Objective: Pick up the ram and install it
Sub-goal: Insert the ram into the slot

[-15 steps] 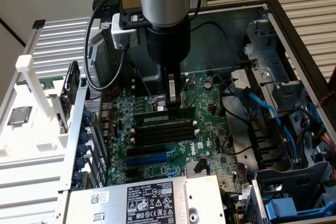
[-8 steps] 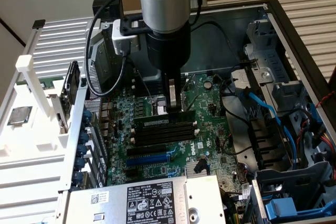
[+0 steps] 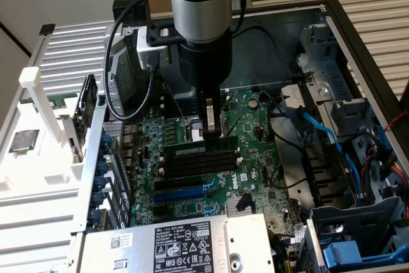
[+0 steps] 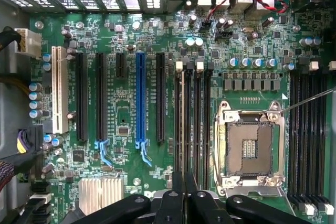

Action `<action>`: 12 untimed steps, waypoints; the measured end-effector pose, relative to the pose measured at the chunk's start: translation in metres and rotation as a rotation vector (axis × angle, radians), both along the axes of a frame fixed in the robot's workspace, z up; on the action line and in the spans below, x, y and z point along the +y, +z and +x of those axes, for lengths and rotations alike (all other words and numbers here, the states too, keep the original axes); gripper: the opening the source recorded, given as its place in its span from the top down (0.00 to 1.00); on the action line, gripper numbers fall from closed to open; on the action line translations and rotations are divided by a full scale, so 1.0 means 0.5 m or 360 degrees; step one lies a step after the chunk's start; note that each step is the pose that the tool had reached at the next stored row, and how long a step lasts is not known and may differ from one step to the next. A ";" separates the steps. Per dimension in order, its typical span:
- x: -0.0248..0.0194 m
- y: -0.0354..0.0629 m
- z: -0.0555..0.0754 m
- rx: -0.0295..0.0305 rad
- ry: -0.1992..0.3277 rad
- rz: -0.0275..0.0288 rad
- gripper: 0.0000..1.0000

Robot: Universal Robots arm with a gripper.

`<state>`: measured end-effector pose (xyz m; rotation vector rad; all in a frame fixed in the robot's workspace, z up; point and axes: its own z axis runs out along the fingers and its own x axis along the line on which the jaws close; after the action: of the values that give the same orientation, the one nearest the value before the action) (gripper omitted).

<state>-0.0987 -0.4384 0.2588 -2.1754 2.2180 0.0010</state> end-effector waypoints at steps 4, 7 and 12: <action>-0.0010 -0.004 0.000 0.00001 0.0001 -0.00003 0.88; -0.0010 -0.007 0.000 0.00002 0.0001 -0.00003 0.88; -0.0010 -0.014 0.000 -0.00003 0.0001 -0.00003 0.88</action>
<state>-0.0989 -0.4389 0.2518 -2.1759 2.2174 0.0005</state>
